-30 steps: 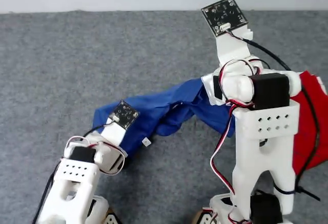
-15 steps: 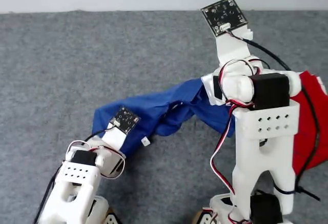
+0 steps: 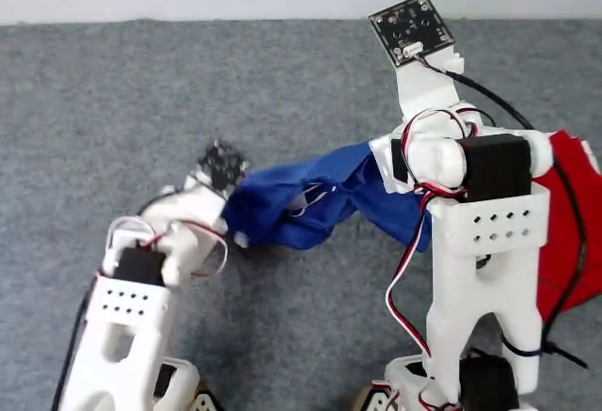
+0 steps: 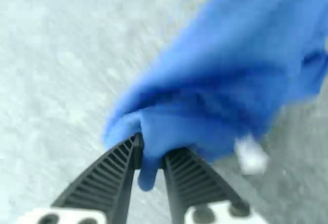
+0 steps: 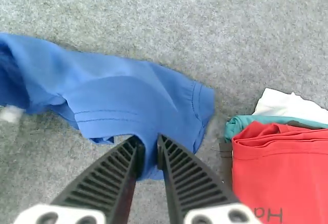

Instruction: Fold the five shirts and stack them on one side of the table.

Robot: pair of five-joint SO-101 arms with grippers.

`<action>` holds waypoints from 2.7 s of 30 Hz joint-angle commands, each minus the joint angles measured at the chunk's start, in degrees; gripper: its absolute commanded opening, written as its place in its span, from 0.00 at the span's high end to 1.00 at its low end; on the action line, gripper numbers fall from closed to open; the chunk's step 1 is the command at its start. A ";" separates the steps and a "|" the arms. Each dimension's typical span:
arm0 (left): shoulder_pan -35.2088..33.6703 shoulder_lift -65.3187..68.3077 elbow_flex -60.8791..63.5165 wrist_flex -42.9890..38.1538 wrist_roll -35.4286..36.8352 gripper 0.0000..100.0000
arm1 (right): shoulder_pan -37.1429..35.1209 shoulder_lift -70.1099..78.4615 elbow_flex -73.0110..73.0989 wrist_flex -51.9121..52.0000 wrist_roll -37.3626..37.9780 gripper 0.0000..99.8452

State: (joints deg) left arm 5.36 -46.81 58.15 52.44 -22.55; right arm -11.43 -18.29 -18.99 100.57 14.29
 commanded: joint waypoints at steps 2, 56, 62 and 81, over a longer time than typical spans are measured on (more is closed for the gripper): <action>-2.37 -1.23 -15.16 6.24 -0.09 0.99 | 0.48 -2.42 -0.44 1.80 0.62 0.99; -21.98 -30.51 -43.74 14.86 0.00 0.99 | 30.81 -24.75 -46.86 -17.89 -6.51 0.99; -22.07 -34.11 -40.04 15.03 0.00 0.99 | 31.69 -24.40 -44.48 -14.37 -6.51 0.99; -22.24 -36.75 -28.18 14.59 0.00 0.99 | 31.43 -23.78 -19.52 -12.79 -6.24 0.99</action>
State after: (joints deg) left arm -16.62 -83.82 28.88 67.30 -22.55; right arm 19.52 -45.54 -43.69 90.55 8.40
